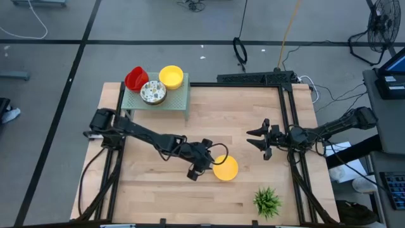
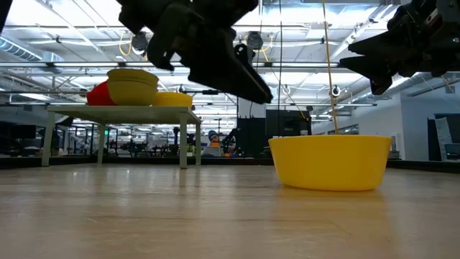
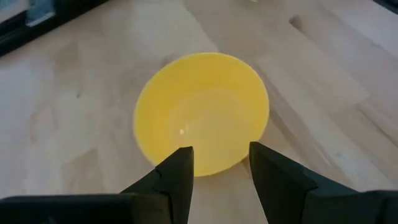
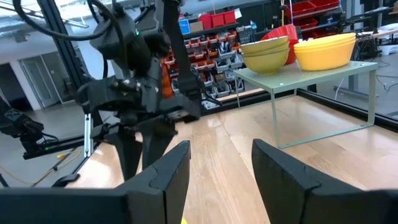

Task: Pick & Place Mini bowls
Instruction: Stack the yellow bowl on top of the yellow bowls on the shelf

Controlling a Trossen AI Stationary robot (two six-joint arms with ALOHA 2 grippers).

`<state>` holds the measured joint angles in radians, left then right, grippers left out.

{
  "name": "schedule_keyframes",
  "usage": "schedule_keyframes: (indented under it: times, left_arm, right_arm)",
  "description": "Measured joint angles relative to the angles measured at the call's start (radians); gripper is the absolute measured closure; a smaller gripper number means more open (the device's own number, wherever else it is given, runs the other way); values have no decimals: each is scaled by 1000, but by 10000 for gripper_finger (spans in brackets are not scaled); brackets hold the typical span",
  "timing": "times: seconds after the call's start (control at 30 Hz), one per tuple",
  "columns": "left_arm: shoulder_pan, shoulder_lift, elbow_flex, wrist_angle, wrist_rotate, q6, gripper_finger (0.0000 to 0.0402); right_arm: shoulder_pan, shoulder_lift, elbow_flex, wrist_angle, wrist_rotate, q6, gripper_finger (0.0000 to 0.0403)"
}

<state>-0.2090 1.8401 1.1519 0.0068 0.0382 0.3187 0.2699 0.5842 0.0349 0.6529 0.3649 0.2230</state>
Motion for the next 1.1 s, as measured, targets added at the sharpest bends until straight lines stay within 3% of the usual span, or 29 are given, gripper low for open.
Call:
schedule_keyframes:
  times: [0.27,0.5,1.1]
  left_arm:
    - [-24,79,0,109,103,136,243]
    - [-51,115,0,147,119,274,243]
    - [-34,179,0,176,73,263,243]
  right_arm:
    - [0,0,0,-2,0,0,243]
    - [0,0,0,-3,0,0,241]
    - [0,0,0,-7,0,0,242]
